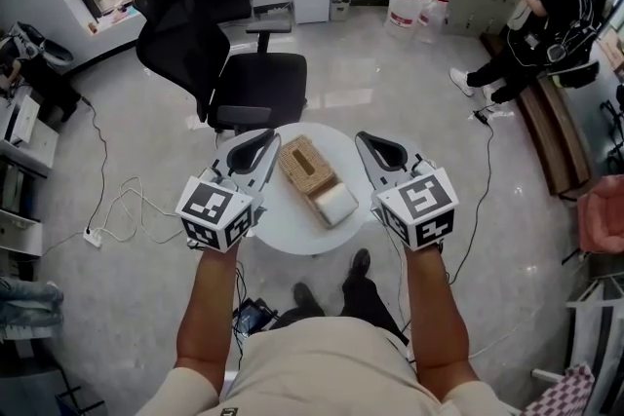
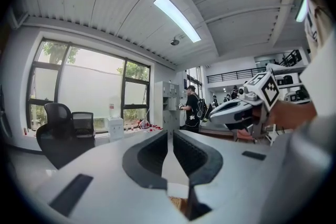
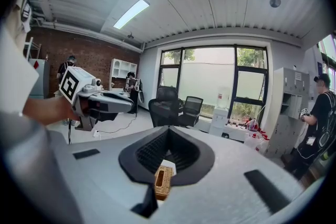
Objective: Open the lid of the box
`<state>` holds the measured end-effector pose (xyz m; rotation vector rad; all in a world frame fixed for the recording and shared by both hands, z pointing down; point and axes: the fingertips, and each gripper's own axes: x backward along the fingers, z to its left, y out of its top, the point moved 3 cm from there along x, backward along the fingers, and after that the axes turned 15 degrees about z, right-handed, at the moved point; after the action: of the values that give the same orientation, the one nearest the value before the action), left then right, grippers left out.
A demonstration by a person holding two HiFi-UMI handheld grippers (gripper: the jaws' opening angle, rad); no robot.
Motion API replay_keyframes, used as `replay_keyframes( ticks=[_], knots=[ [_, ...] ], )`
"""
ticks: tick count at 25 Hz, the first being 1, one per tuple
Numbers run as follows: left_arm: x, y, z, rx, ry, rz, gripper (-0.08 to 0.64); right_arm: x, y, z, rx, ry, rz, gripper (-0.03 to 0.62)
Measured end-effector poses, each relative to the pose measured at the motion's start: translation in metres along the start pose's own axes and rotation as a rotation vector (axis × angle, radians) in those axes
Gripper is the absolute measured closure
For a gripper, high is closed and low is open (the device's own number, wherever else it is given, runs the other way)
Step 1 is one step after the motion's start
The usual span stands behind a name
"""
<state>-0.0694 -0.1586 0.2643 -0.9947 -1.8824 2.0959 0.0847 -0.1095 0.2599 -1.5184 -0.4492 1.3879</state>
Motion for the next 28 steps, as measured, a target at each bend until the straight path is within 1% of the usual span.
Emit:
replay_keyframes(
  ticks=[3, 9, 14, 20, 28],
  knots=[
    [-0.009, 0.003, 0.011, 0.007, 0.021, 0.007, 0.525, -0.015, 0.006, -0.011, 0.006, 0.023, -0.005, 0.600],
    [-0.026, 0.012, 0.035, 0.028, 0.088, 0.007, 0.525, -0.045, 0.025, -0.030, 0.049, 0.086, -0.025, 0.598],
    [-0.044, 0.011, 0.051, 0.066, 0.131, 0.020, 0.525, -0.073, 0.035, -0.049, 0.084, 0.135, -0.022, 0.600],
    [-0.062, -0.014, 0.071, 0.128, 0.166, 0.063, 0.525, -0.109, 0.031, -0.058, 0.096, 0.192, 0.005, 0.598],
    [-0.094, -0.061, 0.093, 0.218, 0.178, 0.133, 0.525, -0.158, 0.010, -0.069, 0.083, 0.248, 0.050, 0.600]
  ],
)
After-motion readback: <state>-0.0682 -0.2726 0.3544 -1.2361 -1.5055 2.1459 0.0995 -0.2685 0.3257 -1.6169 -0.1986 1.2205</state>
